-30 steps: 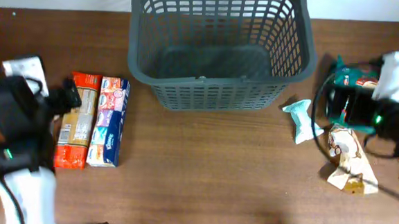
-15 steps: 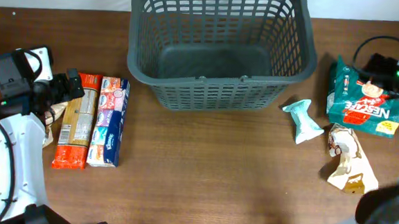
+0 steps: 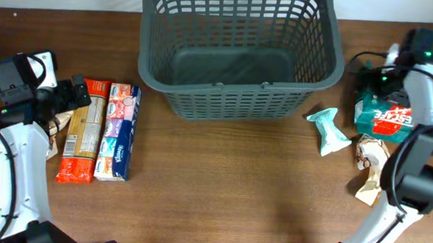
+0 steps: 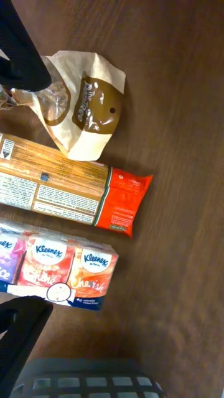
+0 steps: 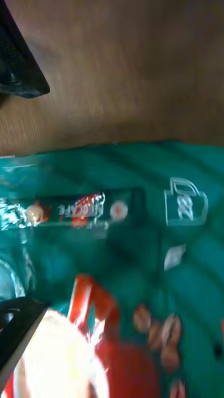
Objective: Pack container
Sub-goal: 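Reach the right gripper to the green Nescafé bag and grasp it, then lift the Nescafé bag with the right gripper and drop it into the basket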
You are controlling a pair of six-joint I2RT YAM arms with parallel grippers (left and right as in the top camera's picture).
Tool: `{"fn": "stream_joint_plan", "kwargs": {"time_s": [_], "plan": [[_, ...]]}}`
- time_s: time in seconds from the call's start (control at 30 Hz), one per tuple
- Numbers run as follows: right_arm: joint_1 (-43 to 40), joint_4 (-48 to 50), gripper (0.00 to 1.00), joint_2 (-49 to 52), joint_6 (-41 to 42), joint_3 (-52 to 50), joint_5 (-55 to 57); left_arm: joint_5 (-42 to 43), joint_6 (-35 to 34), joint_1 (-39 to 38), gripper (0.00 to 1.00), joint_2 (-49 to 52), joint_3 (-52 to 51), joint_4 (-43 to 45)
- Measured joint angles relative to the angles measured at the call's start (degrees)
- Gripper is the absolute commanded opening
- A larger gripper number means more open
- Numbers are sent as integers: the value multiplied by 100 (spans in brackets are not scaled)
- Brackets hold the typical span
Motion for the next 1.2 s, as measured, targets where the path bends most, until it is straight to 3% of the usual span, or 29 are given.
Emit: {"fn": "stream_joint_plan", "kwargs": {"time_s": [0.37, 0.43, 0.5, 0.6, 0.63, 0.8, 1.2], "plan": [[267, -50, 100, 492, 177, 57, 1241, 0, 0, 0, 99, 0, 0, 2], [271, -48, 96, 579, 208, 103, 1401, 0, 0, 0, 99, 0, 0, 0], [275, -42, 89, 654, 278, 136, 1580, 0, 0, 0, 99, 0, 0, 2], [278, -24, 59, 739, 313, 177, 1838, 0, 0, 0, 99, 0, 0, 2], [273, -20, 37, 756, 341, 192, 1871, 0, 0, 0, 99, 0, 0, 0], [293, 2, 4, 791, 461, 232, 2009, 0, 0, 0, 99, 0, 0, 0], [221, -695, 3, 815, 695, 603, 1886, 0, 0, 0, 99, 0, 0, 2]]}}
